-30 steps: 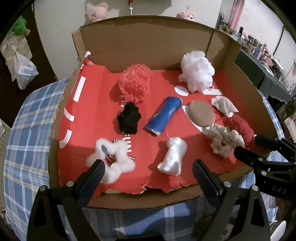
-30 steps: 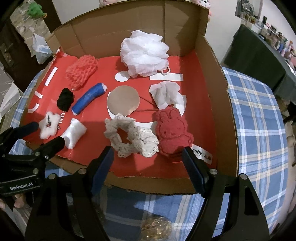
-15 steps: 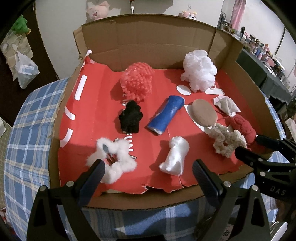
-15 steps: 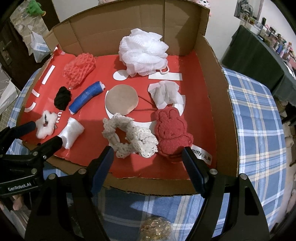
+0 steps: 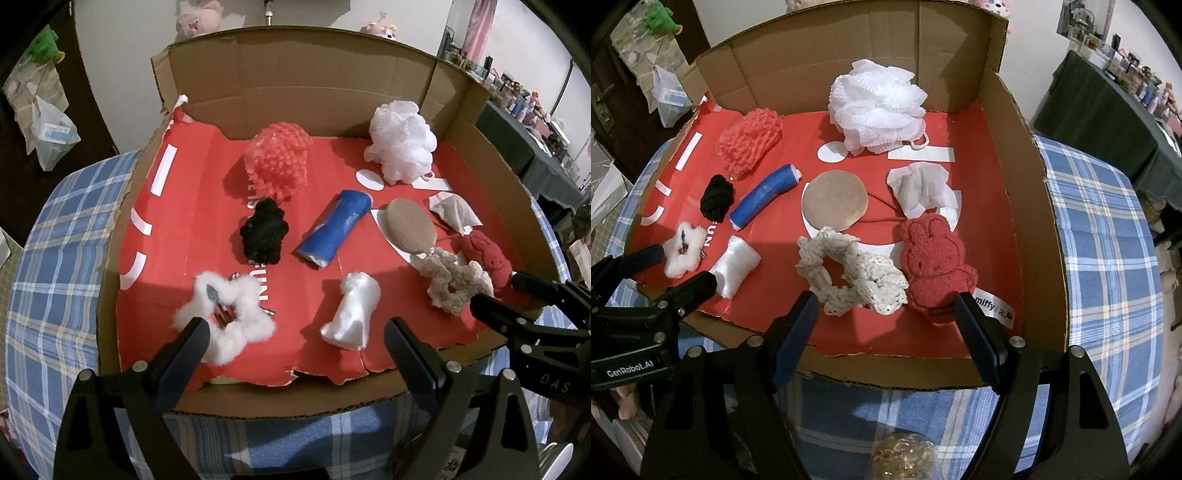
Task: Organize soft objects
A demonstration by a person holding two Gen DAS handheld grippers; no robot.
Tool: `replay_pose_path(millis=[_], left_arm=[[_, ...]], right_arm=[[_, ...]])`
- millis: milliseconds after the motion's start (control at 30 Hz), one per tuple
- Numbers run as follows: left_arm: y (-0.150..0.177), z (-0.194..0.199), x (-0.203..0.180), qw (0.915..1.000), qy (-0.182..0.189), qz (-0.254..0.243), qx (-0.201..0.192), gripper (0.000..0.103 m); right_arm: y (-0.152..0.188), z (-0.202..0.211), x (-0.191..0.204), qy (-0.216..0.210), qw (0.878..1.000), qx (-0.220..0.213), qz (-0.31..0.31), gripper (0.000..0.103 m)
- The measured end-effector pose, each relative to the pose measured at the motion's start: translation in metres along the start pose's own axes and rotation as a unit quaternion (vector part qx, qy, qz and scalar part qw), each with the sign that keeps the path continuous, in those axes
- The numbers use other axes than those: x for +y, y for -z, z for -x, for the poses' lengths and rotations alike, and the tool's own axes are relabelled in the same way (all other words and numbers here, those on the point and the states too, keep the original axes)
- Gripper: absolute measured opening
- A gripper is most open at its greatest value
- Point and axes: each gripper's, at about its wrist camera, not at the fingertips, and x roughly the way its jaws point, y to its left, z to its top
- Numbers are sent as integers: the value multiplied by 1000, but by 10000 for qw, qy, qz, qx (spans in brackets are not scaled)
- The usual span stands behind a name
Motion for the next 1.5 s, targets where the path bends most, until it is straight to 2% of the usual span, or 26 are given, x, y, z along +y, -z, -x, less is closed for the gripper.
replay_pose_path(millis=[1500], left_arm=[[2,-2,3,10000,45,76,37,98]], right_arm=[[0,2,3,-22,10000,-44,-19,75]])
